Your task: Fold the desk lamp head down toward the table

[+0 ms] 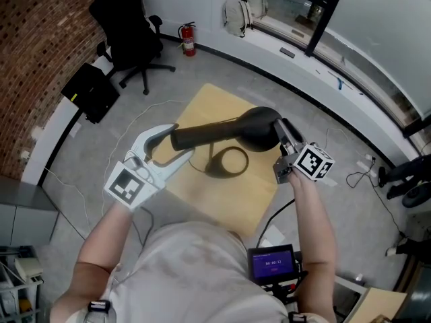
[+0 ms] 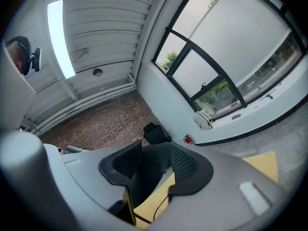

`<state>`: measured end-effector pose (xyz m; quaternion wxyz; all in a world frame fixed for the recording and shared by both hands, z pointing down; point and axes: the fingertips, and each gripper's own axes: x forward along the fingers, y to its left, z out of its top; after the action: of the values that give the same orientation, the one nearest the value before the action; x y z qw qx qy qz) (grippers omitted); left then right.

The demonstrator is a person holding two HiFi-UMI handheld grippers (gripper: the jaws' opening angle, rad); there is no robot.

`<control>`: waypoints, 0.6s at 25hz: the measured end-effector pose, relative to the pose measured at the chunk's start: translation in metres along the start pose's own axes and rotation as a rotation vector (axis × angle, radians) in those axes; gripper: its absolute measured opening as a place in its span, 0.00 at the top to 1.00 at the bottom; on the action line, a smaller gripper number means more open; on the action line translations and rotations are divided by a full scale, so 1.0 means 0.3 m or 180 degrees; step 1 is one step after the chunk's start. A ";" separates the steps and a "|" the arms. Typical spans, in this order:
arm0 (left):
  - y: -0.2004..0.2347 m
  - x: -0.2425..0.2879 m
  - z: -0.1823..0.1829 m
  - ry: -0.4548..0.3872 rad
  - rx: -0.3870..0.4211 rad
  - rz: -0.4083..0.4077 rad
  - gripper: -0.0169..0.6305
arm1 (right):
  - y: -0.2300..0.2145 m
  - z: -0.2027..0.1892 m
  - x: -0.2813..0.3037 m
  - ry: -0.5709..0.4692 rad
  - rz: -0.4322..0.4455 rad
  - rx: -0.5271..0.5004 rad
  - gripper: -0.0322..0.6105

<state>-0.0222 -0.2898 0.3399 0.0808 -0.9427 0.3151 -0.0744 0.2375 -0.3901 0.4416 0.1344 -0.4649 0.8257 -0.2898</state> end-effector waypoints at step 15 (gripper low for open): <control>-0.009 0.023 0.069 0.0141 0.0153 -0.0016 0.60 | -0.035 -0.174 0.043 0.0204 0.0162 0.0538 0.65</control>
<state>-0.0111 -0.2897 0.3210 0.0963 -0.9394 0.3126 -0.1031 0.2123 -0.3866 0.4901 0.1540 -0.4212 0.8137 -0.3698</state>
